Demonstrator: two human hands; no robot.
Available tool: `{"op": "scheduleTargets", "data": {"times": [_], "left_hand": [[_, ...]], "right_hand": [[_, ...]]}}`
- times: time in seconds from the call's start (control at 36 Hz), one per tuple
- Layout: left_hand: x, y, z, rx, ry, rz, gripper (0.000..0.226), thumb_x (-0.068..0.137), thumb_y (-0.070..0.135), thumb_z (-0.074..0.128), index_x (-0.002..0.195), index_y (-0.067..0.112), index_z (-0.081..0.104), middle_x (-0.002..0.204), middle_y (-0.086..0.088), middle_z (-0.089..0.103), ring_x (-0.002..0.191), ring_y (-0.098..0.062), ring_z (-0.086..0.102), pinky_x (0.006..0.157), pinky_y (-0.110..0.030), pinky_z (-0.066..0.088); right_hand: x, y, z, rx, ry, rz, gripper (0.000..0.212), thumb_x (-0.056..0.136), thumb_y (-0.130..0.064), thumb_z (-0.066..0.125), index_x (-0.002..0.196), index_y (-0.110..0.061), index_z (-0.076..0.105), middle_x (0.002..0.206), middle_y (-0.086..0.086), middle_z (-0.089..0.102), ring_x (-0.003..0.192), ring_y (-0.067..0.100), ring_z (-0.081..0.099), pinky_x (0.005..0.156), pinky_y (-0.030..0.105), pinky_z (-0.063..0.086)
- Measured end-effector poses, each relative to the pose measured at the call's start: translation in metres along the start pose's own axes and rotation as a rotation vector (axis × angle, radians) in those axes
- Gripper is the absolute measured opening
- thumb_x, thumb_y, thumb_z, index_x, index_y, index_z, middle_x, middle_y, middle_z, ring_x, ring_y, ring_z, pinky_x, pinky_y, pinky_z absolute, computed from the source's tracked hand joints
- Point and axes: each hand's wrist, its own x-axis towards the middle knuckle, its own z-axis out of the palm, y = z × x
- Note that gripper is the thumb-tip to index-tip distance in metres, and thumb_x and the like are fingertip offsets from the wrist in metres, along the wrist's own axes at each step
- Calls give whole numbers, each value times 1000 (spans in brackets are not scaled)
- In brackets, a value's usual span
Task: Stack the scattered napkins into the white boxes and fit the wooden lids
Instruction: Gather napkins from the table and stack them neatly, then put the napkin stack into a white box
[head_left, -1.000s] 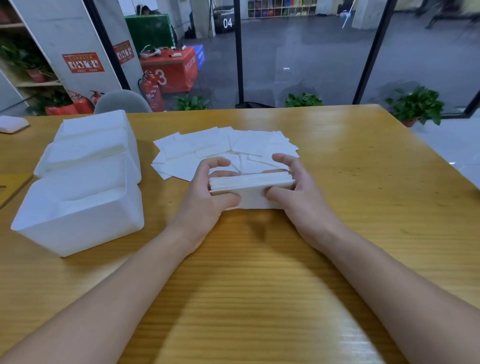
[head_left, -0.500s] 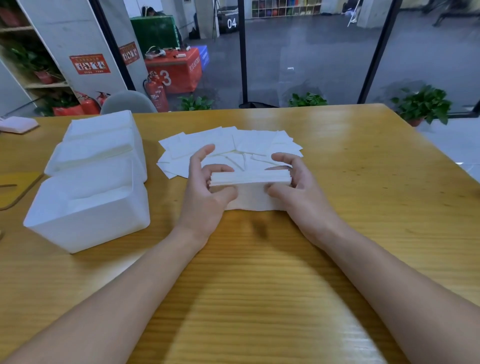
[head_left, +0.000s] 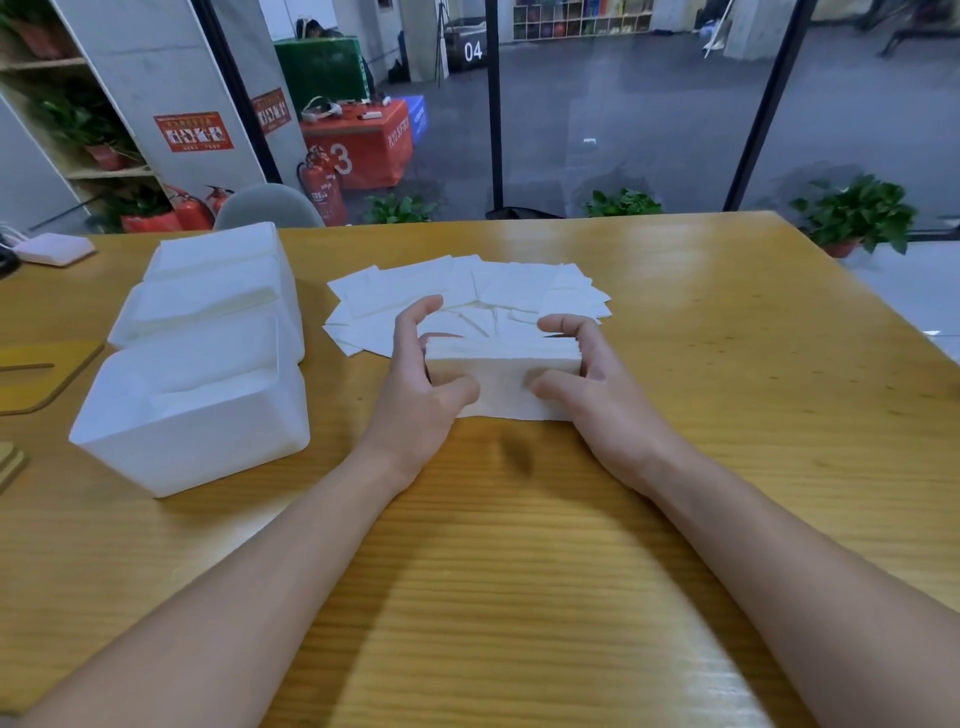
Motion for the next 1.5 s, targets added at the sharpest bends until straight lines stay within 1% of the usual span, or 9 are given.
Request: {"op": "scheduleTargets", "data": {"times": [0.11, 0.25, 0.5, 0.58, 0.67, 0.81, 1.08, 1.28, 1.5], "left_hand": [[-2, 0, 0, -12, -46, 3, 86, 90, -6, 68, 151, 49, 41, 97, -3, 56, 64, -15, 53, 64, -24, 46], [7, -5, -4, -60, -34, -20, 77, 90, -2, 73, 146, 47, 50, 88, -14, 56, 79, -30, 53, 74, -48, 48], [-20, 10, -11, 20, 30, 2, 59, 95, 5, 76, 140, 38, 58, 79, 9, 56, 64, -6, 51, 66, -24, 49], [-35, 12, -21, -44, 27, -53, 59, 93, 17, 79, 141, 47, 58, 87, -20, 63, 78, -39, 61, 81, -52, 58], [-51, 10, -33, -81, 22, -85, 58, 98, 29, 77, 145, 50, 52, 112, -32, 70, 103, -56, 66, 96, -72, 55], [-78, 15, -53, -106, 54, -74, 56, 108, 12, 67, 150, 38, 41, 115, -7, 81, 105, -30, 79, 78, -50, 68], [-113, 15, -121, -192, 163, -58, 38, 107, 11, 67, 123, 34, 42, 111, -14, 78, 100, -33, 78, 79, -52, 66], [-125, 25, -176, 27, 88, 33, 11, 109, 3, 59, 103, 13, 58, 92, -3, 59, 84, -25, 59, 73, -39, 63], [-106, 44, -237, 458, 123, 142, 11, 113, 27, 52, 114, 36, 58, 91, -5, 53, 69, -20, 47, 64, -39, 39]], "right_hand": [[4, 3, -1, 12, -27, 10, 45, 94, -19, 68, 128, -47, 56, 85, 11, 59, 77, 24, 57, 76, 43, 45], [6, 6, -2, -34, -2, -11, 40, 96, -27, 73, 127, -46, 55, 81, 5, 57, 71, 20, 58, 71, 41, 48], [-5, 2, 1, -136, -54, -117, 23, 102, -20, 72, 121, -28, 62, 94, 17, 73, 80, 33, 65, 73, 47, 53], [-17, -3, 1, -136, -81, -165, 19, 102, -15, 73, 118, -23, 68, 97, 16, 76, 86, 43, 67, 74, 50, 55], [-26, -7, 1, -107, -72, -204, 12, 102, -8, 72, 112, -14, 70, 65, -16, 64, 60, 6, 57, 61, 21, 45], [-35, -11, 22, 7, -113, -125, 21, 103, -15, 74, 123, -10, 69, 101, 11, 80, 93, 25, 77, 79, 37, 60], [-47, -24, 68, -66, -129, -137, 37, 100, -3, 71, 119, -25, 48, 117, 15, 61, 75, 29, 66, 64, 28, 58], [-50, -51, 111, -212, -182, -300, 16, 104, 0, 64, 105, -15, 57, 113, 3, 62, 77, 48, 59, 65, 28, 57], [-27, -90, 162, -313, -220, -380, 28, 104, -12, 65, 112, -38, 72, 114, 3, 71, 82, 42, 60, 60, 47, 52]]}}
